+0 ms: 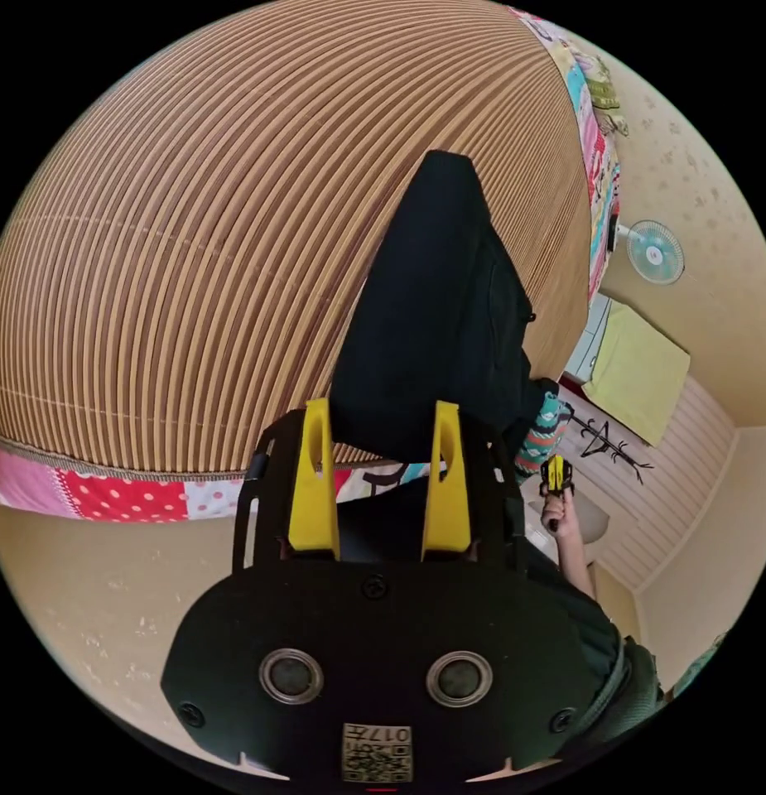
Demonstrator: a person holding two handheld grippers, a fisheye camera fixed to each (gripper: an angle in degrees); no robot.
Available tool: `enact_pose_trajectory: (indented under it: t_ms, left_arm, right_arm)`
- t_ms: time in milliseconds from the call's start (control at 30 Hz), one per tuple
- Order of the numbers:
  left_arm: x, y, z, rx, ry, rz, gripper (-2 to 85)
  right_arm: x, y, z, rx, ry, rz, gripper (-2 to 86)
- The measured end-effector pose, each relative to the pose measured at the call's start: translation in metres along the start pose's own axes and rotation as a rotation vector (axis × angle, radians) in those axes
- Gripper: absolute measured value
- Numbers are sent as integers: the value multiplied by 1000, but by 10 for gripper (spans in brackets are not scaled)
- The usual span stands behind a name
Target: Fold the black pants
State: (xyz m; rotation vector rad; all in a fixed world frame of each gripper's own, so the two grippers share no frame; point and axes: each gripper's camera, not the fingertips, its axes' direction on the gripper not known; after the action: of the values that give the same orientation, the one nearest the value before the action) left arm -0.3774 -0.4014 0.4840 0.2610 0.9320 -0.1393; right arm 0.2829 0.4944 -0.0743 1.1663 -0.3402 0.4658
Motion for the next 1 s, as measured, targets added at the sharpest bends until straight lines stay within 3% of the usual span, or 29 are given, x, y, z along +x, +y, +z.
enact_pose_trajectory:
  t_ms: [67, 200, 300, 367, 433, 533, 700, 767, 933, 1000]
  left_arm:
    - [-6, 3, 2, -11, -91, 77, 73]
    - [-16, 6, 5, 7, -160, 110, 54]
    - [-16, 18, -8, 67, -80, 213, 52]
    - [-6, 36, -32, 143, 18, 293, 51]
    - [15, 53, -52, 185, -21, 362, 51]
    - [65, 83, -76, 228, -180, 492, 50]
    - [161, 115, -66, 274, -416, 751, 51]
    - [199, 108, -20, 228, -498, 870, 55]
    - [232, 84, 111, -68, -508, 1146, 81]
    - [222, 74, 135, -164, -500, 1165, 74]
  right_arm:
    - [-20, -16, 27, -112, 190, -51, 3]
    - [-66, -33, 121, -277, 668, -295, 3]
    - [-84, -31, 188, -233, 963, -466, 3]
    - [-78, -34, 221, -183, 1064, -461, 3]
    - [-63, -42, 253, -224, 1063, -433, 3]
    - [-37, -52, 301, -366, 908, -356, 4]
    - [-21, -52, 329, -547, 428, -312, 4]
    - [-13, -54, 313, -564, 326, -289, 4]
    - [28, -53, 217, -479, 354, -139, 4]
    - [50, -45, 156, -418, 498, -37, 4]
